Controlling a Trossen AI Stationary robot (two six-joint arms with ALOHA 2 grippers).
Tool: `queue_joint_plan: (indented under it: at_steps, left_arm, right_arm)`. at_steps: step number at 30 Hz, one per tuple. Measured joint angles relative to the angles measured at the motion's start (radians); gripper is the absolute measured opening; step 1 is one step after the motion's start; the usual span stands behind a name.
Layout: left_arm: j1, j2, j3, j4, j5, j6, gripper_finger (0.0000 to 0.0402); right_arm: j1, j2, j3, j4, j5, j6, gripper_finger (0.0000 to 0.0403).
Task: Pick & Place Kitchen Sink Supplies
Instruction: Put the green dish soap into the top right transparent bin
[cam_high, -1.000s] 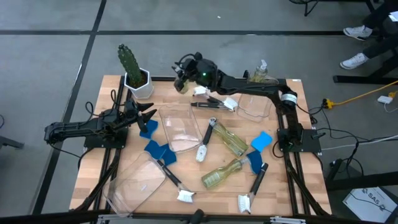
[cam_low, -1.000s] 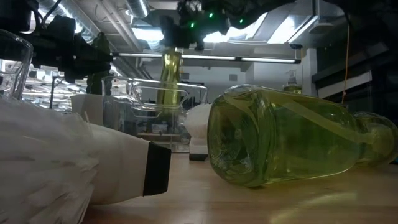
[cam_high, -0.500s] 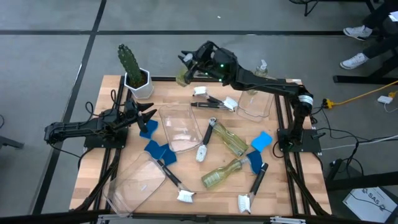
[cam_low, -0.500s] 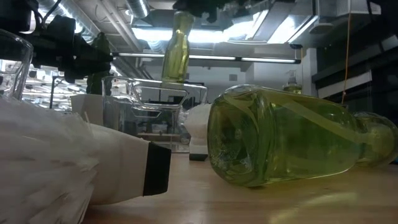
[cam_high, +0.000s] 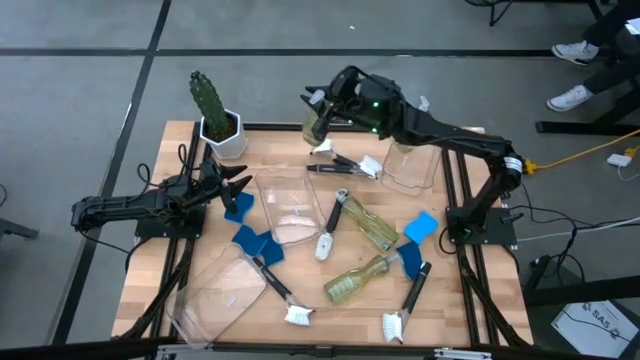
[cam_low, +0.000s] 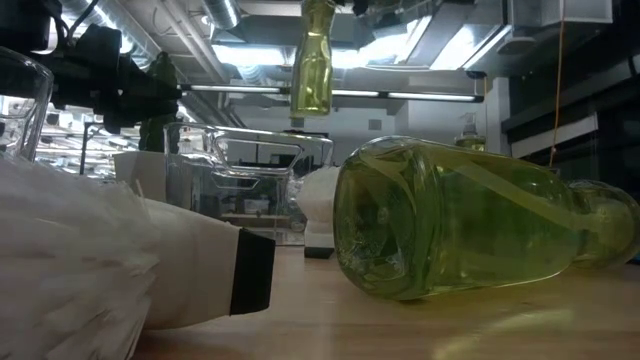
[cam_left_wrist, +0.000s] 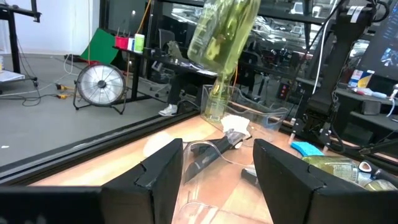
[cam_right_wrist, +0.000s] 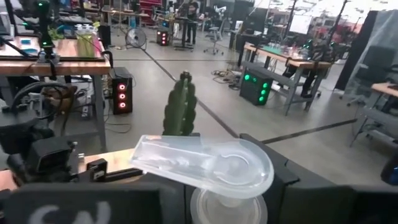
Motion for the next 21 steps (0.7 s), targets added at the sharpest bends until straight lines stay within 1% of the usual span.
queue_joint_plan:
  at_steps: [3, 8, 17, 21]
  left_arm:
    - [0.000, 0.000, 0.000, 0.000, 0.000, 0.000, 0.0189]
    - [0.000, 0.000, 0.000, 0.000, 0.000, 0.000, 0.0189]
    - [0.000, 0.000, 0.000, 0.000, 0.000, 0.000, 0.0190]
    - [0.000, 0.000, 0.000, 0.000, 0.000, 0.000, 0.0190]
  right_arm:
    - [-0.001, -0.022, 0.000, 0.000, 0.006, -0.003, 0.0100]
    - [0.000, -0.041, 0.000, -0.012, 0.051, -0.031, 0.0100]
    - [-0.023, -0.097, 0.000, -0.009, 0.050, -0.045, 0.0100]
    - [-0.039, -0.136, 0.000, -0.044, 0.052, -0.053, 0.0100]
